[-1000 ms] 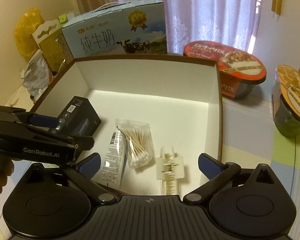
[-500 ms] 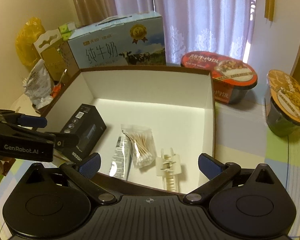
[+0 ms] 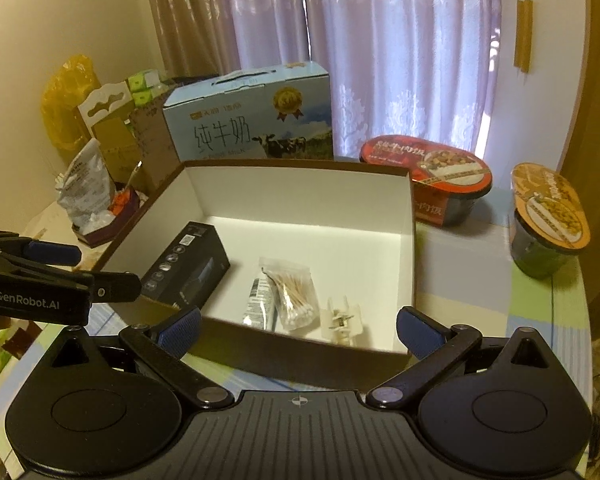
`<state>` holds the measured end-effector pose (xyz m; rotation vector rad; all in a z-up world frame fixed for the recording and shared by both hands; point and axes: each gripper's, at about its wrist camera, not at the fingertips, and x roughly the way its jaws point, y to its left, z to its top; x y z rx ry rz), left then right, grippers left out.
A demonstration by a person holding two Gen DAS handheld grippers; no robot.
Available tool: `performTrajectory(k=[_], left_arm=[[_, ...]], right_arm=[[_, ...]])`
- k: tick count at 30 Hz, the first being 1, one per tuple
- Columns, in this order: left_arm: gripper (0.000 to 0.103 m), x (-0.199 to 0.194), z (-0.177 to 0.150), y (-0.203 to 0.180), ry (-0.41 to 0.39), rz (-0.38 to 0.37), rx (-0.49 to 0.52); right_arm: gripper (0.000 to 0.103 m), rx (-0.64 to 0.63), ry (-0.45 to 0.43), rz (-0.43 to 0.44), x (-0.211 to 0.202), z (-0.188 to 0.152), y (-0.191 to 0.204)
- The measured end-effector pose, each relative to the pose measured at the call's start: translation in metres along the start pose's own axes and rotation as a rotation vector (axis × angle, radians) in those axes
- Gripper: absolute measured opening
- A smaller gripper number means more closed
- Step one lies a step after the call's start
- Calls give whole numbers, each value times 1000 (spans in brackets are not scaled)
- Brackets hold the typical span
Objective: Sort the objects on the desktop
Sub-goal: 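Withdraw both tools from the cardboard box toward the remaining items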
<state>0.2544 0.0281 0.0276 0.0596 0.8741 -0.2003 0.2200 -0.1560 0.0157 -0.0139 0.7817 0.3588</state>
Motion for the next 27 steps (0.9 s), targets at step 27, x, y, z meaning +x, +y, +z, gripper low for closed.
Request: performTrajectory(k=[27], left_arm=[[89, -74, -64, -8, -44, 35, -29]], right_arm=[[101, -29, -53, -6, -63, -54, 35]])
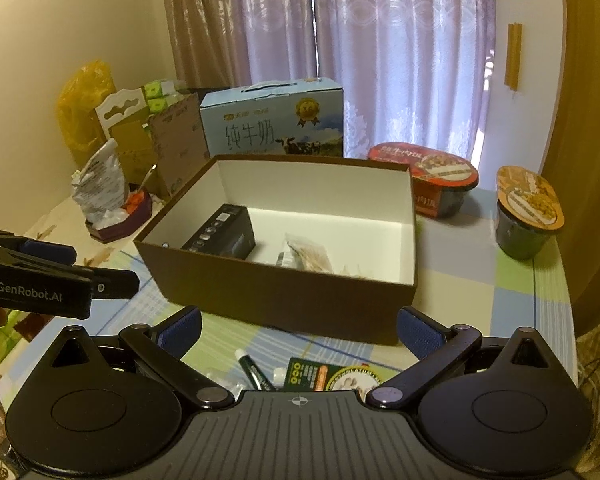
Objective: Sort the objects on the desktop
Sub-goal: 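Withdraw both tools from the cardboard box toward the remaining items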
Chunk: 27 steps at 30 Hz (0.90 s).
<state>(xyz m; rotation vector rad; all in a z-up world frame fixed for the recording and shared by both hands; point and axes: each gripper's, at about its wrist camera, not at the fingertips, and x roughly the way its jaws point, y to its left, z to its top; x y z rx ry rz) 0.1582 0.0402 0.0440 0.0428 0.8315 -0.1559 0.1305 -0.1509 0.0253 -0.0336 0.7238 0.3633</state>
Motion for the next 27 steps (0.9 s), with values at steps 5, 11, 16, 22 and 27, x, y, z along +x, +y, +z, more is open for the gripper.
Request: performTrajectory(k=[5, 11, 16, 22, 27], left_arm=[[89, -4, -10, -1, 4, 7, 1], [89, 0, -30, 1, 44, 9, 0], [89, 11, -51, 0, 97, 4, 4], [89, 28, -75, -6, 162, -2, 8], [89, 40, -87, -12, 201, -14, 17]], right_arm=[[101, 11, 18, 1, 0, -10, -2], [101, 49, 79, -7, 5, -33, -13], [101, 65, 150, -8, 13, -58, -18], [101, 71, 216, -18, 21, -84, -21], [101, 97, 247, -24, 27, -99, -27]])
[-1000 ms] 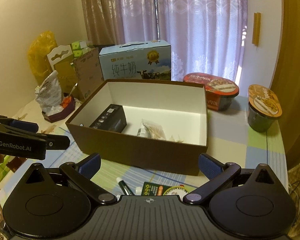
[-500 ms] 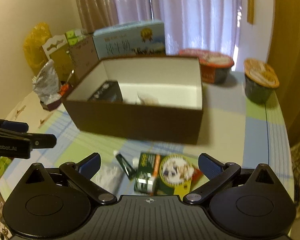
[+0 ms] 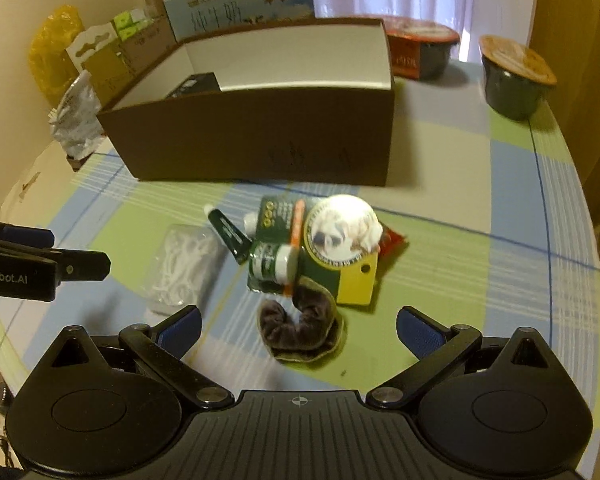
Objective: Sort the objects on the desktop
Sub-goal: 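Withdraw both tools from the cardboard box toward the remaining items, then grasp the clear floss pick box with the left tool while the right tool grasps the brown hair tie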
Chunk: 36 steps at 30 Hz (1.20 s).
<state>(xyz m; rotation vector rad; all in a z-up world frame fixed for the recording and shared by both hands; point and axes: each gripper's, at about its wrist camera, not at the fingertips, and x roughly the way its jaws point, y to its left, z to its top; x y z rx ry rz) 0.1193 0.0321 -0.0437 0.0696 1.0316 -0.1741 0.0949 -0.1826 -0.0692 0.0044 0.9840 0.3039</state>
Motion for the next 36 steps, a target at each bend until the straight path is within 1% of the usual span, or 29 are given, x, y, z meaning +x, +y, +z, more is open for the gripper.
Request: performTrajectory(k=[6, 11, 13, 16, 24, 26, 27, 28, 29, 30, 31, 33, 36], left_arm=[[89, 15, 1, -8, 31, -14, 20], [89, 31, 1, -7, 65, -12, 26], [89, 37, 0, -6, 82, -12, 24], [89, 44, 0, -4, 99, -13, 21], [89, 62, 4, -2, 136, -20, 26], [89, 66, 5, -3, 144, -20, 34], [89, 68, 6, -4, 147, -23, 37], [89, 69, 6, -4, 151, -27, 40], [89, 71, 7, -5, 154, -31, 42], [89, 73, 7, -5, 156, -36, 45], [89, 74, 8, -6, 157, -40, 49], [89, 77, 9, -8, 160, -47, 54], [89, 82, 12, -11, 160, -63, 61]], right_arm=[[101, 27, -4, -7, 12, -5, -5], [99, -5, 3, -9, 25, -10, -3], [88, -11, 11, -4, 30, -12, -2], [84, -10, 20, 0, 37, -13, -2], [77, -15, 10, -13, 51, -8, -3], [72, -26, 13, -11, 55, -8, -1], [63, -32, 15, -10, 56, -9, -1], [50, -36, 20, -10, 57, -10, 0], [46, -40, 17, -20, 58, -11, 0], [39, -43, 10, -32, 57, -12, -1], [34, -38, 10, -31, 55, -12, -3], [30, -11, 15, -24, 52, -12, -10], [28, 7, 28, -35, 48, -13, -15]])
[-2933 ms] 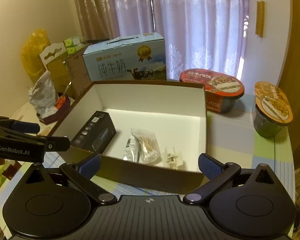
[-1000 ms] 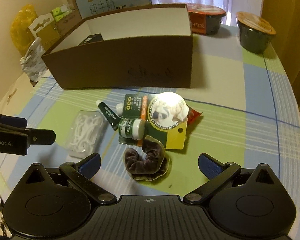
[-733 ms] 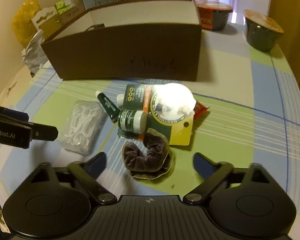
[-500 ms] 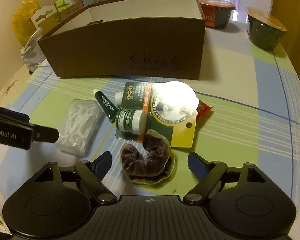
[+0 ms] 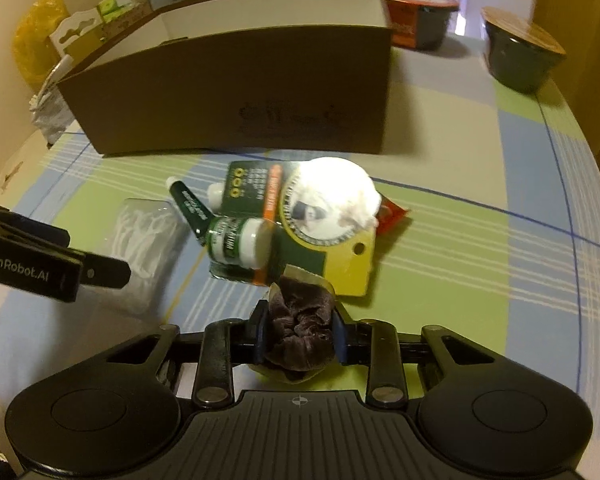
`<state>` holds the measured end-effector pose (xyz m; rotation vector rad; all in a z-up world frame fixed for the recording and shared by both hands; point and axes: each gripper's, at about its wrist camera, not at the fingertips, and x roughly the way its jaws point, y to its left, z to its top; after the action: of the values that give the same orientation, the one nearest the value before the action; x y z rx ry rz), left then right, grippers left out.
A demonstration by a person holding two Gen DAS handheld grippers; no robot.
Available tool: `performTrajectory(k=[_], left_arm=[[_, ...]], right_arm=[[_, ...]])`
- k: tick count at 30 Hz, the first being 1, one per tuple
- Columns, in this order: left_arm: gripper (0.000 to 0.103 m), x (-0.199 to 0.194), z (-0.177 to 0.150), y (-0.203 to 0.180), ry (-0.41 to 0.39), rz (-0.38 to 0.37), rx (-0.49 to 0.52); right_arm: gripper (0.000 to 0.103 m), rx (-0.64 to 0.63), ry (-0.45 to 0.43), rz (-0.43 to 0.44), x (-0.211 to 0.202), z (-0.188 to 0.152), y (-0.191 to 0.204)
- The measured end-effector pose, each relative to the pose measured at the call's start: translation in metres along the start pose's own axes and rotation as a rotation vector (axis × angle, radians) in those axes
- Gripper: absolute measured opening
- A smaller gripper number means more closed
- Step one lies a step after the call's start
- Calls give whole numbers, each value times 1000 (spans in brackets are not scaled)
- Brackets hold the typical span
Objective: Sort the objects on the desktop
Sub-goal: 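Grasp the clear floss pick box with the left tool while the right tool grasps the brown hair tie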
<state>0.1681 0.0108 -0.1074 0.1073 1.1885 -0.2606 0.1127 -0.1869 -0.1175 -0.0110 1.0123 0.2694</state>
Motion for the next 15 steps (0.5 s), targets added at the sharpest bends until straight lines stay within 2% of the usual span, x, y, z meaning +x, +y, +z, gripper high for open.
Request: performTrajectory(k=[8, 13, 14, 15], left_arm=[[88, 13, 11, -13, -4, -27, 45], [76, 25, 14, -18, 3, -35, 72], [67, 27, 15, -18, 6, -37, 75], [65, 28, 14, -18, 5, -41, 82]], right_arm=[[28, 59, 17, -15, -8, -1, -13], [28, 71, 24, -20, -7, -1, -17], [28, 72, 24, -19, -8, -2, -17], [28, 71, 25, -19, -8, -2, -17]])
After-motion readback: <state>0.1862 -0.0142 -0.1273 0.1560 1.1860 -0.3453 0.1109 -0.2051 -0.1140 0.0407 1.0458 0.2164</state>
